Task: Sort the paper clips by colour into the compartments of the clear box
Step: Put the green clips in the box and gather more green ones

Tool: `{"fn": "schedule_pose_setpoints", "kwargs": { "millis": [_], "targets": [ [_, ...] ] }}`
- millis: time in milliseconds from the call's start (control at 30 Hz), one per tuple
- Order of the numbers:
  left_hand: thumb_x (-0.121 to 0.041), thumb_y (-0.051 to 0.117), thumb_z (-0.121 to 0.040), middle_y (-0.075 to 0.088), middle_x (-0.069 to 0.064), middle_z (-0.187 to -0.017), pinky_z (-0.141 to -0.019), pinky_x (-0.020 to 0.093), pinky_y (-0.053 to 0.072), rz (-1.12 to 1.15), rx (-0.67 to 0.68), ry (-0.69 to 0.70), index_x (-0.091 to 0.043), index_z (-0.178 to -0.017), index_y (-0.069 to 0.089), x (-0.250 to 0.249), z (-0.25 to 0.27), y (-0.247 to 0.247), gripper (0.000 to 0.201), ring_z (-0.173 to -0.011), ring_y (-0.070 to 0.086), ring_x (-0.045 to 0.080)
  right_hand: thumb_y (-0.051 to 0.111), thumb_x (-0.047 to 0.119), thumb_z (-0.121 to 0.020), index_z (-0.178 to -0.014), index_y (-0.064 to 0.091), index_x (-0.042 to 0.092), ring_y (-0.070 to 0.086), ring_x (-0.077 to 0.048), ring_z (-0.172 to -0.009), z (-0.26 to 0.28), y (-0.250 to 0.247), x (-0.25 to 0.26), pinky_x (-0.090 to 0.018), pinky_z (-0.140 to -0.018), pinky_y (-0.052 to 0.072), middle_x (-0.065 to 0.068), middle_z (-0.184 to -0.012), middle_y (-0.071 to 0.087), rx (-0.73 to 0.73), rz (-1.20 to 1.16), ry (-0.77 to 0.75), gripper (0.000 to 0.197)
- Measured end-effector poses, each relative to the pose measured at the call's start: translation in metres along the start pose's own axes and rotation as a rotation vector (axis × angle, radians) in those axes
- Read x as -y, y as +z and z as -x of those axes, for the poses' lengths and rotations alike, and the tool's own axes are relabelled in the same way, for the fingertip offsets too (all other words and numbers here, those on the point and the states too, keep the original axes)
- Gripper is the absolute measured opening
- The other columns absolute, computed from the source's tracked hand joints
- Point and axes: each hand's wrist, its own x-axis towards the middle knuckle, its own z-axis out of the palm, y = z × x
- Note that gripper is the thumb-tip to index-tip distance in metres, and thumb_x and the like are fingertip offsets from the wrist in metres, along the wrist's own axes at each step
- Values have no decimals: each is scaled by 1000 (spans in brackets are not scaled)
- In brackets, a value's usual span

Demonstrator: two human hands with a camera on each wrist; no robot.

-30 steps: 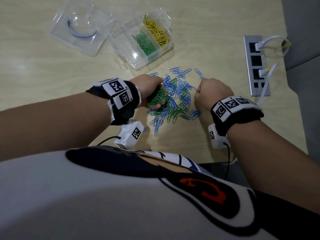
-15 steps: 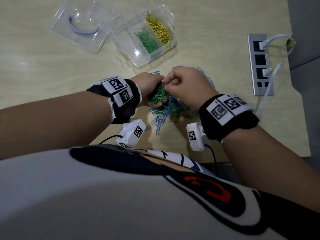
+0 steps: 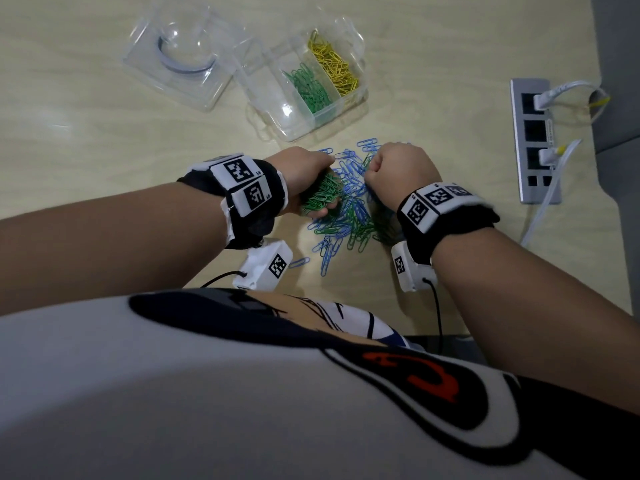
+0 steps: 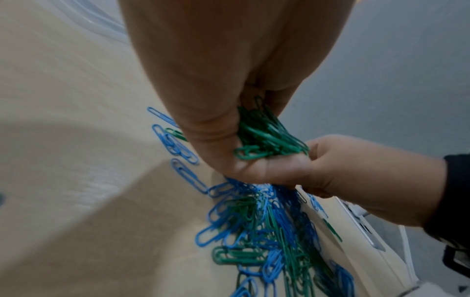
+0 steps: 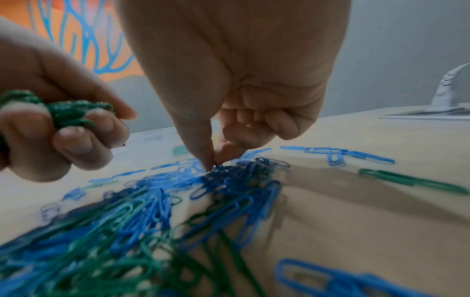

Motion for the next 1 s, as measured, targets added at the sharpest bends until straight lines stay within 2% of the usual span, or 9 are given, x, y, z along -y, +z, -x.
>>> {"fn": "schedule_pose_setpoints", "kwargs": {
  "millis": [167,267,333,467,567,667,767,933,1000],
  "targets": [
    [-33,37,-101,60,12,-65,-47,21,50,32,-16,0,-8,-92,52,-1,-4,-1,30,-45,59,19,58,26,-83,-85,67,21,61,-22,-87,16,-18,4,-30,-74,50,1,-84,67,-121,-216,-59,10],
    [-32,39,-100,60,12,-67,-47,22,50,38,-17,5,-7,-96,52,-2,-4,1,28,-47,60,18,62,23,-80,-83,69,21,61,-18,-82,33,-24,19,-33,-75,50,3,-80,66,-103,-305,-185,8],
    [-27,42,-98,61,12,-65,-49,24,51,22,-11,20,-7,-91,56,-3,-6,2,25,-52,61,20,64,19,-76,-81,69,21,60,-16,-79,40,-25,26,-31,-74,49,2,-79,68,-86,-340,-257,7],
    [-10,51,-89,63,7,-58,-61,32,54,-17,-28,62,-10,-72,59,-4,-7,0,19,-51,62,20,69,22,-79,-85,71,22,54,-4,-67,43,-22,31,-18,-64,40,5,-80,68,4,-361,-325,7],
    [-15,48,-92,63,10,-66,-53,27,53,16,9,54,-9,-83,61,-3,-5,0,17,-53,63,19,66,23,-83,-85,71,20,50,-1,-63,40,-24,28,-11,-61,36,5,-82,68,-12,-383,-327,7],
    [-29,41,-99,61,11,-68,-48,22,50,73,16,24,-9,-97,56,-1,-4,0,26,-50,62,17,61,22,-84,-84,69,18,53,-10,-71,36,-28,23,-25,-71,45,3,-83,67,-66,-346,-265,10],
    [-35,38,-101,62,10,-66,-48,21,52,109,4,-4,-10,-91,54,0,-4,0,31,-48,62,16,59,21,-80,-80,67,20,59,-15,-76,31,-32,16,-33,-74,50,3,-79,67,-139,-347,-193,8],
    [-32,37,-100,61,12,-73,-52,24,52,110,5,6,-8,-97,55,0,-4,-2,30,-57,63,21,69,24,-81,-86,73,21,51,7,-61,36,-32,20,-10,-62,38,10,-75,66,-63,-429,-269,7],
    [-25,40,-96,62,14,-70,-51,26,51,99,1,27,-7,-98,57,-1,-4,-1,24,-56,63,23,70,27,-81,-90,74,21,52,2,-64,39,-30,26,-14,-64,40,8,-78,67,-70,-404,-309,11]
  ]
}}
